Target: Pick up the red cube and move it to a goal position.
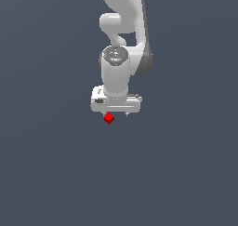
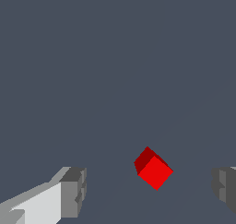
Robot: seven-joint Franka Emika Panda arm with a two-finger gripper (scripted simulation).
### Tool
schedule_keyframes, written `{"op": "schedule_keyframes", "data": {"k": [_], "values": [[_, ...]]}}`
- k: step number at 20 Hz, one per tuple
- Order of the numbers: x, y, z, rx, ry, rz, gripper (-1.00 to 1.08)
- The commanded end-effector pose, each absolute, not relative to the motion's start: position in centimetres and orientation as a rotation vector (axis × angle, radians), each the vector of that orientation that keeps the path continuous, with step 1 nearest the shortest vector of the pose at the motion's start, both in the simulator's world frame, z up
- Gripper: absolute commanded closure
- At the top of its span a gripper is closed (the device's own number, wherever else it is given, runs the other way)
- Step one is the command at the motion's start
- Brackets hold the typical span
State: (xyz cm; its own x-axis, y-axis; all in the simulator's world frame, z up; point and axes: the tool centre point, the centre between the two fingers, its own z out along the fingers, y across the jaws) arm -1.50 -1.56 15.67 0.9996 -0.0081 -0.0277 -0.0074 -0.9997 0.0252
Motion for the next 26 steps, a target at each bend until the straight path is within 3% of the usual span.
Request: {"op": "schedule_keyframes", "data": {"k": [1, 12, 26], "values": [[-1.5, -1.6, 15.7, 3.116, -0.012, -0.043, -0.92], [-2.3, -2.6, 13.6, 3.114, -0.184, -0.037, -0.92], [-6.1, -5.3, 5.6, 3.023, -0.817, -0.011, -0.92]]}}
